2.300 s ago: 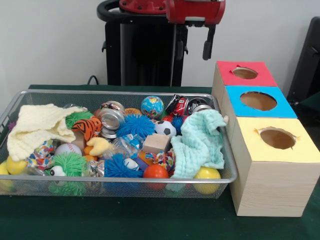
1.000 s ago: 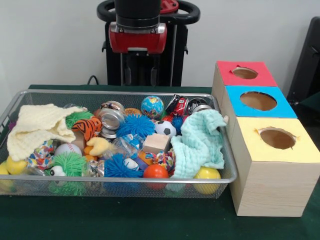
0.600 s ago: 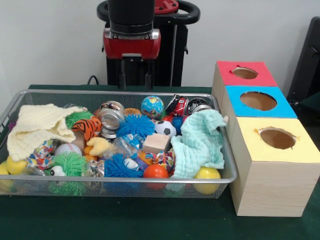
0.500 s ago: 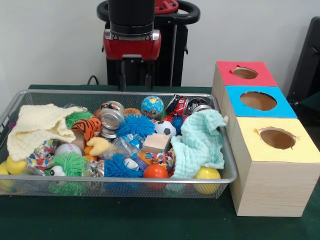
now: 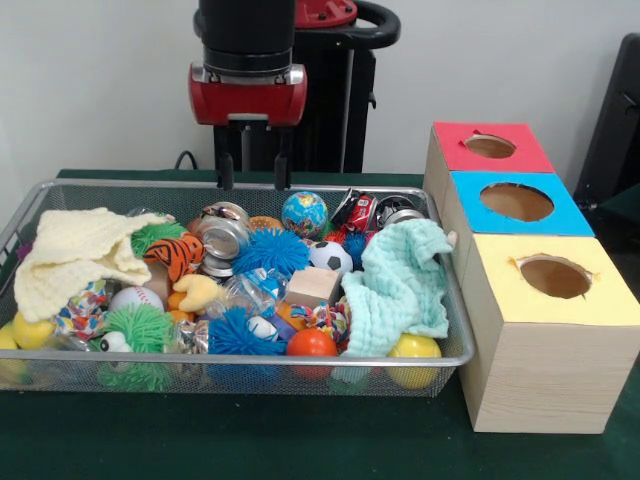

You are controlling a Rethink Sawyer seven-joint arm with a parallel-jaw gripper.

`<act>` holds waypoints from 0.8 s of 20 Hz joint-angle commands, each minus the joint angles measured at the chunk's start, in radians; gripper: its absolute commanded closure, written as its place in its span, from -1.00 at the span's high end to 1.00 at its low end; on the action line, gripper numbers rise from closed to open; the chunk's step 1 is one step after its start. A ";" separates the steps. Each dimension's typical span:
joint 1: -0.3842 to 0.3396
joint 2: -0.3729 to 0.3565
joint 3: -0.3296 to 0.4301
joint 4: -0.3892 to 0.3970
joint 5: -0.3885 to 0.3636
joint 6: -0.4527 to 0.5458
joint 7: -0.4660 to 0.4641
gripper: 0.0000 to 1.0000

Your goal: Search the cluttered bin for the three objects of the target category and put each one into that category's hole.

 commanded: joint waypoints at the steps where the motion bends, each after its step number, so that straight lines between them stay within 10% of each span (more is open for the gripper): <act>1: -0.051 0.029 0.099 -0.062 -0.063 0.023 -0.130 1.00; 16: -0.153 0.053 0.173 -0.085 -0.104 0.015 -0.179 1.00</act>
